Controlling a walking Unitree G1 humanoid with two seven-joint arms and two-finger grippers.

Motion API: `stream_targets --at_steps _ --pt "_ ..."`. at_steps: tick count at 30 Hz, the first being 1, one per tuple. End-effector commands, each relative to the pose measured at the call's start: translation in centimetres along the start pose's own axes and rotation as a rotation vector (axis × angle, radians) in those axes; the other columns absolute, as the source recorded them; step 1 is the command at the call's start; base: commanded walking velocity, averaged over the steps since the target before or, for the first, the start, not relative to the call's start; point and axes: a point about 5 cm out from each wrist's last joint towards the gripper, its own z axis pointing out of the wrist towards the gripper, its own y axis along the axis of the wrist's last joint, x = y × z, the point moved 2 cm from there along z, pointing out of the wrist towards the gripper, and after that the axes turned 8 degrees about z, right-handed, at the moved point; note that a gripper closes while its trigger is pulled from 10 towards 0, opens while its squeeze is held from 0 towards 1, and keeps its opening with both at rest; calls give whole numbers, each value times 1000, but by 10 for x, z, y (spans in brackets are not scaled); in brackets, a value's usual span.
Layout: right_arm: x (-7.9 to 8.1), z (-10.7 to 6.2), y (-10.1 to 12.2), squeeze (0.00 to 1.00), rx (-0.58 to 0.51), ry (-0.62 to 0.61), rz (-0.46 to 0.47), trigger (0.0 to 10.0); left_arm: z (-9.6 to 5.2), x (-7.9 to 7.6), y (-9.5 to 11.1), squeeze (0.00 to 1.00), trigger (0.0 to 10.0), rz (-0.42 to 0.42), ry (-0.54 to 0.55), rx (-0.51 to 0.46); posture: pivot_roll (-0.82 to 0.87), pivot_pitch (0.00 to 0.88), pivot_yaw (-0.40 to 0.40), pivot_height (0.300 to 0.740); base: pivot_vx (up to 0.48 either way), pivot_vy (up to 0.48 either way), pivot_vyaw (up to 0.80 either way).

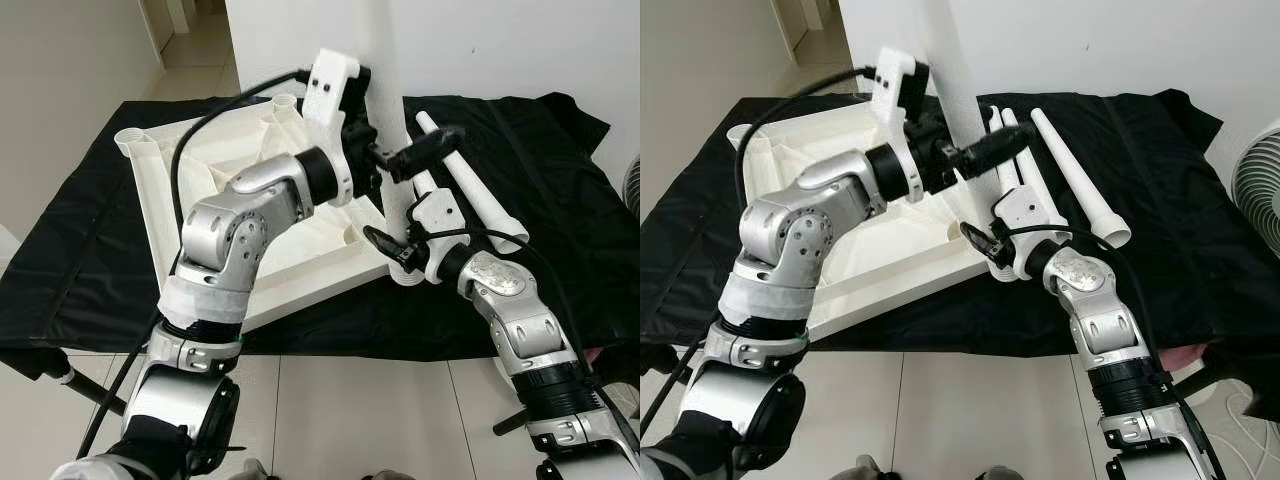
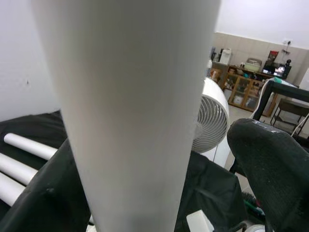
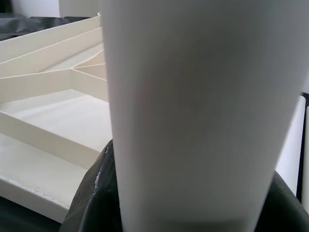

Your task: Building children table

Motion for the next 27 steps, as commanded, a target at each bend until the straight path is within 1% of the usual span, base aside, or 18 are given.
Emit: stream_targets --at_steps 1,2,3,5,6,9,10,15,20,23,24,25,26,27 --pt "1 1 -6 0 34 14 4 10000 1 0 7 0 10000 1 8 -16 -163 0 82 740 0 0 0" --pt "1 2 -6 0 32 9 5 10000 1 1 10 0 10000 1 15 -25 -163 0 81 740 0 0 0" --pt "0 2 -5 0 30 5 6 10000 1 2 10 0 1882 -3 24 -30 -163 0 81 740 0 0 0" --pt "0 2 -5 0 30 5 6 10000 1 2 10 0 1882 -3 24 -30 -163 0 81 740 0 0 0" --pt "-1 2 -5 0 29 2 7 10000 0 3 11 0 0 -7 29 -33 -163 0 81 740 0 0 0" --pt "-1 2 -5 0 27 -3 8 10000 1 3 11 0 0 -10 35 -36 -162 0 79 740 0 0 0" --pt "-3 1 -3 0 17 -15 13 10000 1 4 9 0 0 22 56 -17 -162 0 77 740 0 0 0" --pt "-4 1 -1 0 2 -26 15 10000 2 5 10 0 0 29 73 -19 -161 7 77 740 0 0 0" --pt "-3 2 0 0 -4 -33 21 10000 2 6 13 0 0 32 85 -30 -161 7 77 740 0 0 0" --pt "-3 3 1 0 -18 -52 42 10000 3 8 20 0 0 39 112 -54 -164 20 74 740 0 0 0" --pt "-4 4 2 525 -26 -66 51 10000 3 10 23 0 0 42 124 -64 -164 20 74 740 0 0 0" --pt "-4 4 2 525 -26 -66 51 10000 3 10 23 0 0 42 124 -64 -164 20 74 740 0 0 0" --pt "-4 5 4 1000 -39 -77 62 10000 4 11 26 0 0 45 136 -70 -164 20 74 740 0 0 0" --pt "-4 6 6 1000 -52 -91 64 10000 4 12 27 0 0 53 149 -68 -164 20 74 740 0 0 0"
